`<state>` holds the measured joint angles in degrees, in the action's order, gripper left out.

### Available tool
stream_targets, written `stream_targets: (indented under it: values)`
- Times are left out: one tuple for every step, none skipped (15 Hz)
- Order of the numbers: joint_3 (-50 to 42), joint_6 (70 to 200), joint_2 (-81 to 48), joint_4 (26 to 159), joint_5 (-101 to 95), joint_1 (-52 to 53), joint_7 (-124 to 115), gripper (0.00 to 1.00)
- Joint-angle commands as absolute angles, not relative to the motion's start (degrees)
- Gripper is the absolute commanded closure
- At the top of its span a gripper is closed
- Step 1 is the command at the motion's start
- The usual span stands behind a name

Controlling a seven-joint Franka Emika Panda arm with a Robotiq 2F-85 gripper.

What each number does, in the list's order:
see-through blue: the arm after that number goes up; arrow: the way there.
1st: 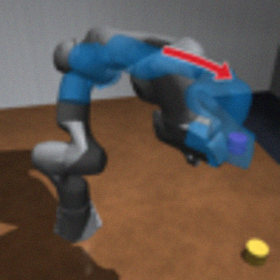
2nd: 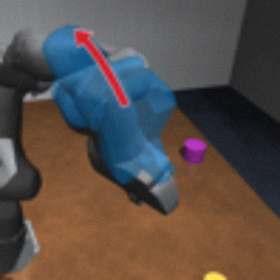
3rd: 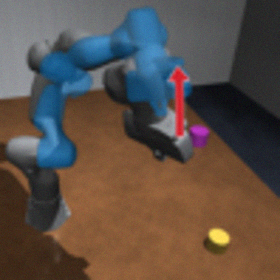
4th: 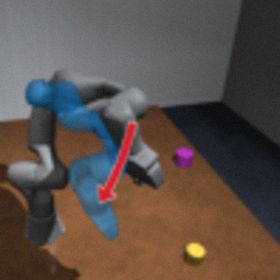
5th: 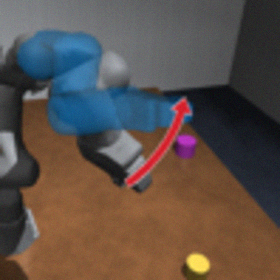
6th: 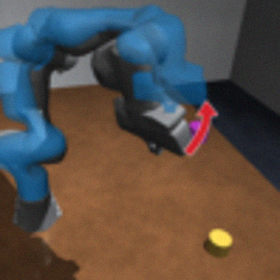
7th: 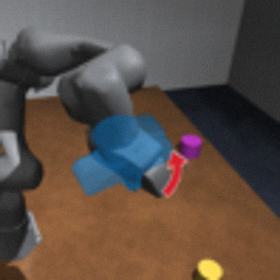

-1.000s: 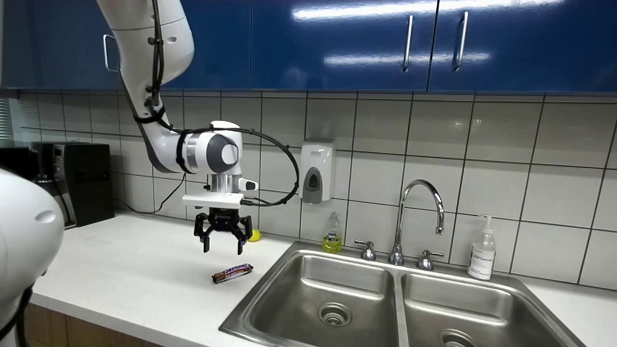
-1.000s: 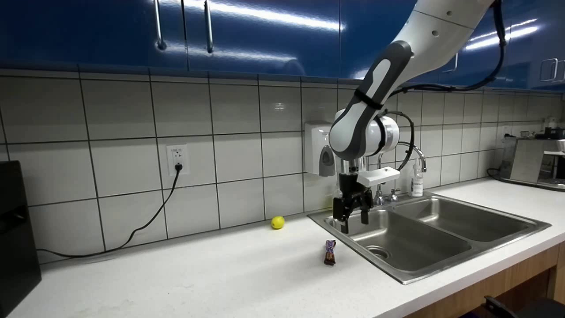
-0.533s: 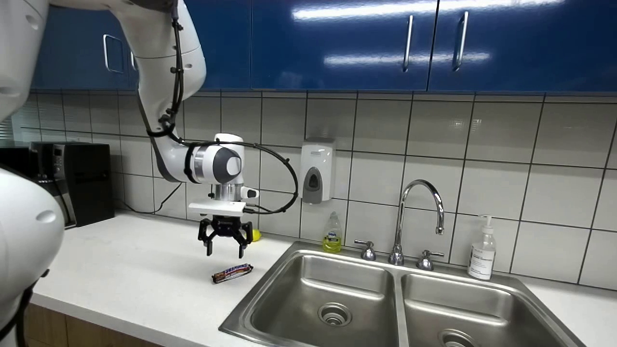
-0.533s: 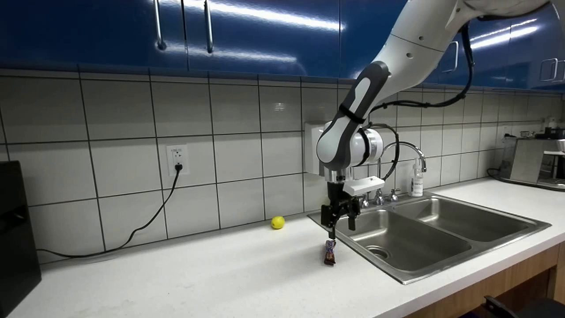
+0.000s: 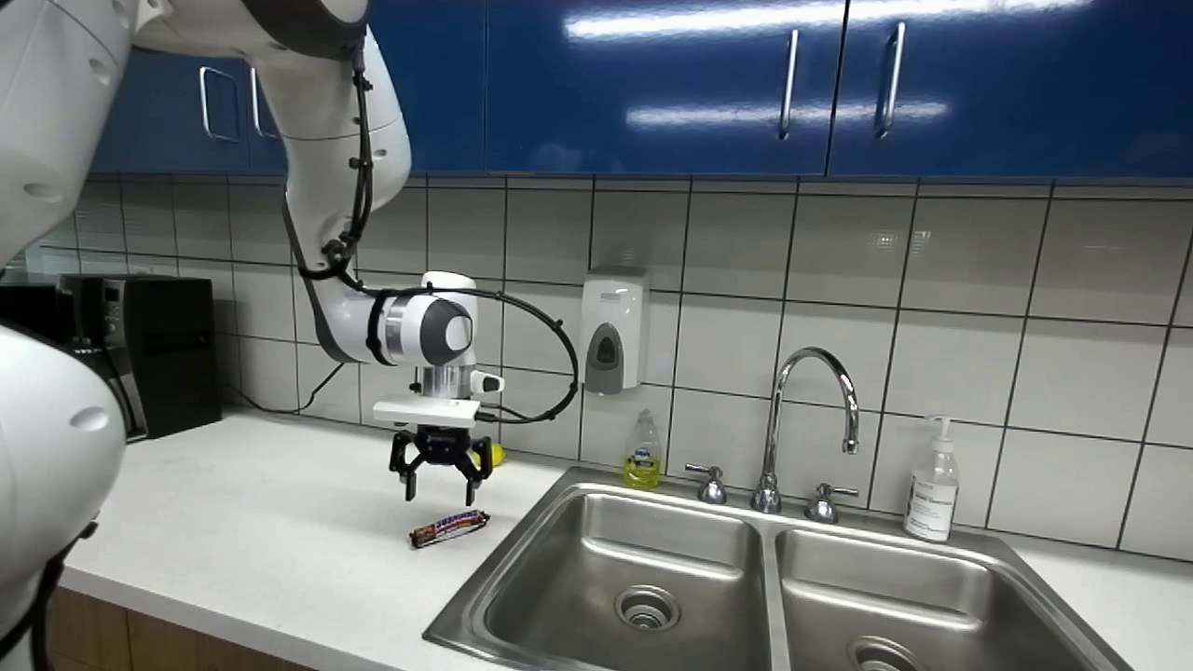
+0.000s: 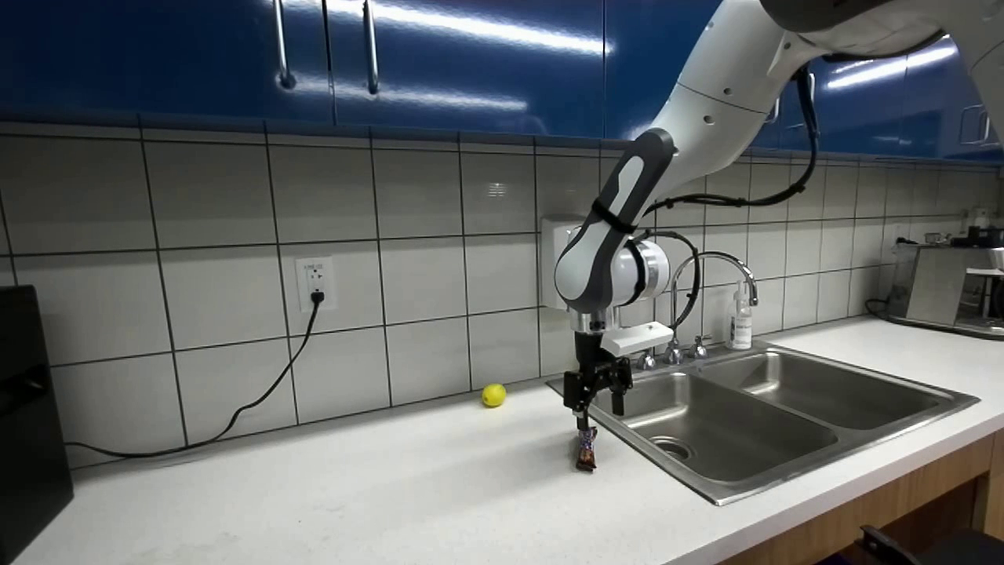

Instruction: Place the snickers bar inside the sink

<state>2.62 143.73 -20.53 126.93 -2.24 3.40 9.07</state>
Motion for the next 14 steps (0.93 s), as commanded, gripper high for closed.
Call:
stream_targets:
  values:
    - [3.13,143.56,-20.54,126.83,-2.54,2.89,8.85,0.00]
    - [3.49,142.95,-20.19,126.98,-1.90,2.50,9.74,0.00]
    - [3.16,143.08,-20.20,127.09,-1.92,2.81,8.21,0.00]
    - [3.30,143.09,-20.33,127.10,-1.04,2.74,7.46,0.00]
    - [3.02,143.87,-20.56,127.20,-0.39,3.00,5.38,0.00]
    - [2.94,143.98,-20.72,127.16,0.53,3.09,3.78,0.00]
    - [2.83,144.63,-21.01,127.19,1.51,3.16,1.77,0.00]
    - [2.85,144.58,-21.28,127.04,2.58,3.19,0.21,0.00]
    - [2.63,145.03,-21.62,126.94,3.17,3.42,-1.64,0.00]
    - [2.40,145.64,-21.90,126.91,3.59,3.63,-3.33,0.00]
    - [2.05,146.72,-22.28,126.85,3.71,3.94,-5.29,0.00]
    - [1.65,147.94,-22.67,126.74,3.49,4.29,-7.20,0.00]
    - [1.42,148.79,-23.08,126.49,3.47,4.48,-8.87,0.00]
    - [1.12,149.76,-23.61,126.22,3.24,4.74,-10.50,0.00]
